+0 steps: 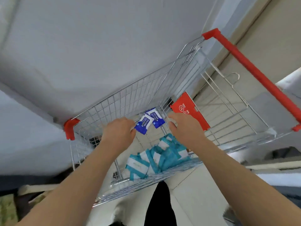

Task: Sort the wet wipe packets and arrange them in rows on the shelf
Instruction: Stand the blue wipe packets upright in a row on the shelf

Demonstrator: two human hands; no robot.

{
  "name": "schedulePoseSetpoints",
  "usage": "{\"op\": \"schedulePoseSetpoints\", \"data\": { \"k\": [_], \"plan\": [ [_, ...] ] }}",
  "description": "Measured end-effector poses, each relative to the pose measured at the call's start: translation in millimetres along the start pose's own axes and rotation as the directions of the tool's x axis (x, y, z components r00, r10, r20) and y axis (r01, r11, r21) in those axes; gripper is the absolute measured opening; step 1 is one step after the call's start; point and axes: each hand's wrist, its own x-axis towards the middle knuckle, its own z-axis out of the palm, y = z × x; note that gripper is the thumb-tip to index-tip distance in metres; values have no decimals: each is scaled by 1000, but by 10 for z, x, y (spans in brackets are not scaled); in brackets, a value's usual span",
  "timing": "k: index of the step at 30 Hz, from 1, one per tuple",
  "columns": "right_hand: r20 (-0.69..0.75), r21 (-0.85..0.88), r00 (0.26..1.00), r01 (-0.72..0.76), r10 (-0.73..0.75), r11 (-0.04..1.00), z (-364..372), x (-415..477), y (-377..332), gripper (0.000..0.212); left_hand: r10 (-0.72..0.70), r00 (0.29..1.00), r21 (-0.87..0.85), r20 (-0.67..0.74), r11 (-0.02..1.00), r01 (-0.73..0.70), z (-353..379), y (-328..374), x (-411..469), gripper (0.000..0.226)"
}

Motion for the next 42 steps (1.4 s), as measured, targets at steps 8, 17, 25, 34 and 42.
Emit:
{"op": "schedulePoseSetpoints", "data": {
  "k": [8, 17, 25, 34, 42],
  "plan": [
    [120, 31, 989, 87, -91, 996, 1117, 1415, 968, 28, -176, 982, -56, 76, 982, 180, 1202, 109, 1334, 30],
    [245, 163, 968, 8, -49, 987, 2594, 2270, 1498, 44, -271, 928, -78, 256, 951, 299, 2649, -15, 2441, 31],
    [165, 312, 986, -15, -39, 950, 3219, 2551, 1640, 34, -364, 900, -212, 239, 885, 414, 3331, -177, 2739, 61],
    [155, 223, 979, -164, 131, 961, 3525, 2759, 1452, 65, -516, 834, -561, 194, 639, 526, 3322, -494, 2227, 25],
    [231, 277, 970, -144, 80, 950, 3174, 2595, 1312, 14, -600, 775, -724, 200, 442, 529, 2932, -488, 1827, 20]
  ]
}}
